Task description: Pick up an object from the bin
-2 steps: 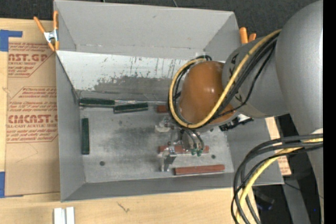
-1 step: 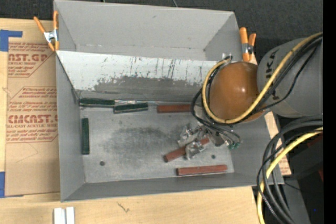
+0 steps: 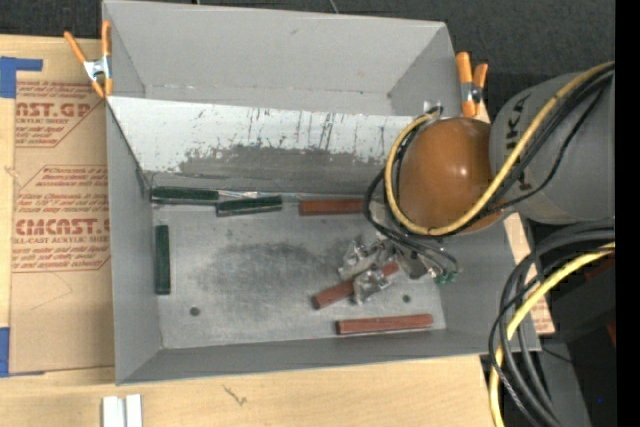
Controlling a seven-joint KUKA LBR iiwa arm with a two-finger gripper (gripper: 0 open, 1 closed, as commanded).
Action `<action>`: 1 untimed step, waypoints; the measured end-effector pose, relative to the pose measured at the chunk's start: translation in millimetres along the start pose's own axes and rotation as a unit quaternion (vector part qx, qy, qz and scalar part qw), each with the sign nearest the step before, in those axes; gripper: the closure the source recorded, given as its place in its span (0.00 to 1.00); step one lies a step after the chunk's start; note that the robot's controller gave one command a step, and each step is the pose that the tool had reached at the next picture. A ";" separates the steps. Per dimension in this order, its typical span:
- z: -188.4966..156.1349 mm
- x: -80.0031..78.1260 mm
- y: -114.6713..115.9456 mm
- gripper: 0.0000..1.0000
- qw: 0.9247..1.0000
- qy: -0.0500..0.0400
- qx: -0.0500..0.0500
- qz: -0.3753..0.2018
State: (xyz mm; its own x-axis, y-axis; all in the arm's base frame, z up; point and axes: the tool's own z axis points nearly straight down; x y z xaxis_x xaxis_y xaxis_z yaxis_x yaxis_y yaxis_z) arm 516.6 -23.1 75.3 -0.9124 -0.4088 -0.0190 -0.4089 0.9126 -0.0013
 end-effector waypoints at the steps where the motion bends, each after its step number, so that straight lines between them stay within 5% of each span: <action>1: -197.5 1.7 2.7 1.00 1.000 0.010 -0.001 0.005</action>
Offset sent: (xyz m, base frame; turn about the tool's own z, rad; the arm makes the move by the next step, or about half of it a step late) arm 0.0000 0.0000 0.0000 0.0000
